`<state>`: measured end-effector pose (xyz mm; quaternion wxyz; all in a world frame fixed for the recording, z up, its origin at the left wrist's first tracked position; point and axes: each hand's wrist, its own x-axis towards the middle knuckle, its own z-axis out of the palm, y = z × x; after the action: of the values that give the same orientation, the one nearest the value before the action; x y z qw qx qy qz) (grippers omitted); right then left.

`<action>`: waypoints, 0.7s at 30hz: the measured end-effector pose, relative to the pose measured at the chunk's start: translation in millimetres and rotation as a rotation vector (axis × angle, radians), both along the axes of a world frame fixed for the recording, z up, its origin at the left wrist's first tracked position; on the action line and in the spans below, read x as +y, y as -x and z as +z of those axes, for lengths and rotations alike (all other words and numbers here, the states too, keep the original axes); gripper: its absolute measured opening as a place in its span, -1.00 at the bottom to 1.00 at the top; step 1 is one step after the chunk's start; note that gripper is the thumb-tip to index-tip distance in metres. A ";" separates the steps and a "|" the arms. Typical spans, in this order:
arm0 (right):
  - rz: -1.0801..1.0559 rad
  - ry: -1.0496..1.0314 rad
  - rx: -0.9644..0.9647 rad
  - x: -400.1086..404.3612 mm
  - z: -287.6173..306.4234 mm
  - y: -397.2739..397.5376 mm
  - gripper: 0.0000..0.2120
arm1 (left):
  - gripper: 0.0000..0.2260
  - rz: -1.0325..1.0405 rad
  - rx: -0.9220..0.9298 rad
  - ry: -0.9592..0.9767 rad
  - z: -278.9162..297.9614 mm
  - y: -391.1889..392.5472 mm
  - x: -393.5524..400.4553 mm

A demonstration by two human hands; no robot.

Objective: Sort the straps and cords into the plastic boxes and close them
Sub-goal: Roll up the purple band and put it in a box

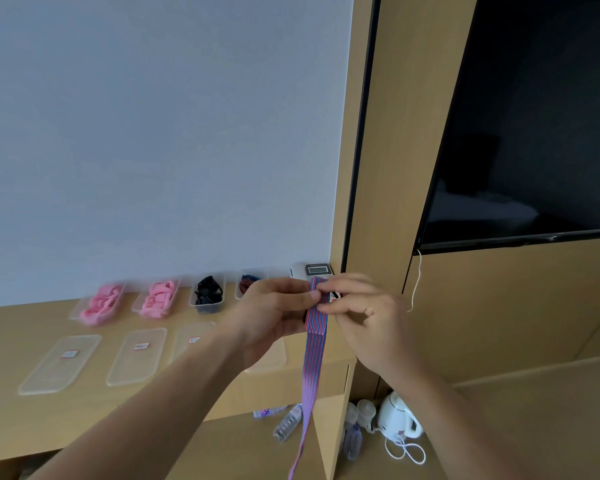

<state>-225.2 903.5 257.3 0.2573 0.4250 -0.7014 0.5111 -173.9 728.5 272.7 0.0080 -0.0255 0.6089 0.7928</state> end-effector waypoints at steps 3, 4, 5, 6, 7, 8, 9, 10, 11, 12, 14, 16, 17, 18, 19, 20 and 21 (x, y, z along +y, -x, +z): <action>0.057 0.075 -0.247 1.3 2.7 -3.1 -0.66 | -0.71 0.017 0.044 0.002 1.8 0.0 -1.6; 0.104 0.120 -0.385 1.2 3.9 -3.8 -0.65 | -0.72 0.023 0.065 0.007 3.1 0.1 -2.2; 0.152 0.157 -0.525 0.6 5.5 -4.0 -0.63 | -0.72 0.030 0.089 0.009 4.5 0.1 -2.5; 0.193 0.179 -0.651 -0.3 6.5 -3.9 -0.62 | -0.74 0.036 0.114 0.006 5.7 0.2 -3.0; 0.232 0.188 -0.757 -1.2 6.7 -3.4 -0.61 | -0.74 0.043 0.136 -0.002 6.3 0.3 -3.5; 0.270 0.184 -0.835 -1.9 6.5 -2.8 -0.62 | -0.74 0.049 0.153 -0.007 6.6 0.6 -4.1; 0.302 0.164 -0.867 -2.5 6.0 -2.5 -0.64 | -0.73 0.053 0.168 -0.005 6.7 1.1 -4.3; 0.317 0.130 -0.861 -3.0 5.5 -2.0 -0.68 | -0.71 0.055 0.179 0.005 6.8 1.3 -4.5; 0.316 0.093 -0.840 -3.4 5.4 -1.7 -0.71 | -0.69 0.056 0.185 0.015 6.5 1.8 -4.4; 0.303 0.069 -0.819 -4.0 5.9 -1.5 -0.73 | -0.67 0.059 0.186 0.023 6.2 2.2 -4.3; 0.277 0.053 -0.792 -5.1 7.8 -0.4 -0.73 | -0.64 0.072 0.177 0.034 5.4 2.0 -3.5; 0.285 0.058 -0.784 -4.9 9.8 1.7 -0.74 | -0.66 0.065 0.190 0.035 4.1 1.2 -3.0; 0.298 0.071 -0.788 -4.4 11.0 2.5 -0.74 | -0.68 0.053 0.203 0.027 3.7 0.5 -2.7; 0.311 0.090 -0.791 -3.9 12.2 3.1 -0.75 | -0.71 0.040 0.213 0.014 3.6 -0.1 -2.7; 0.323 0.113 -0.791 -3.5 13.3 3.7 -0.75 | -0.72 0.029 0.215 -0.002 3.1 -0.4 -2.8; 0.335 0.138 -0.789 -3.2 14.5 4.0 -0.75 | -0.71 0.015 0.207 -0.015 2.2 -0.8 -3.3; 0.349 0.162 -0.788 -3.2 15.9 4.1 -0.74 | -0.69 -0.001 0.189 -0.023 0.8 -1.3 -3.4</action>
<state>-229.2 900.3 273.2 -0.0876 0.2883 -0.6215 0.7232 -172.6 725.1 273.6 -0.0488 0.0496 0.5978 0.7986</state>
